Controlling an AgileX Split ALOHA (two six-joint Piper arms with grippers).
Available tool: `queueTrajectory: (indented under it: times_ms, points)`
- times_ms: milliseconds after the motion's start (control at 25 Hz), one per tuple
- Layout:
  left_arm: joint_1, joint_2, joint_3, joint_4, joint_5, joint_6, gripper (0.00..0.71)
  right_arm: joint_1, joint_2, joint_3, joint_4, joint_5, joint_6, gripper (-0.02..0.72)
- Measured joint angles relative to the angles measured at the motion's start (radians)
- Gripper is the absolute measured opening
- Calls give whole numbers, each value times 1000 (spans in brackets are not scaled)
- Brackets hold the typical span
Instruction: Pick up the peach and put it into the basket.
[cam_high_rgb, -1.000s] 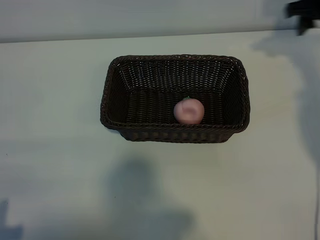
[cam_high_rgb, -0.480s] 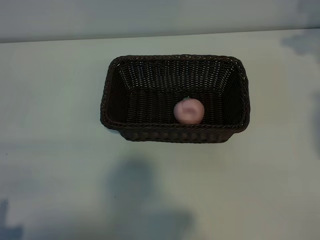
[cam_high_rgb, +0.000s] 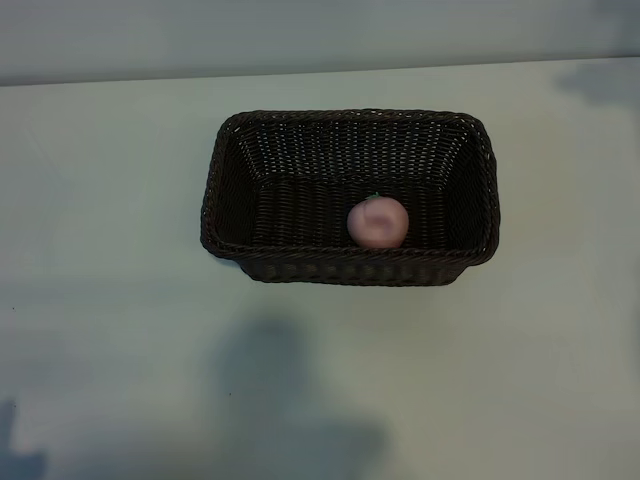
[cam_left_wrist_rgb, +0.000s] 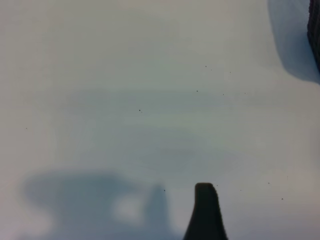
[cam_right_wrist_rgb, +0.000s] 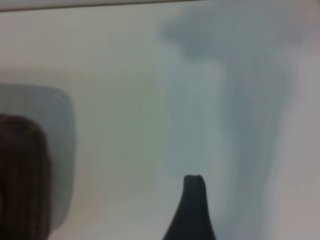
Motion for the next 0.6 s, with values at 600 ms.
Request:
queueTrajectory:
  times_ms: [600]
  points:
    - [0,0,0,0,0,0,552,0,-427,102,34,30,2,582]
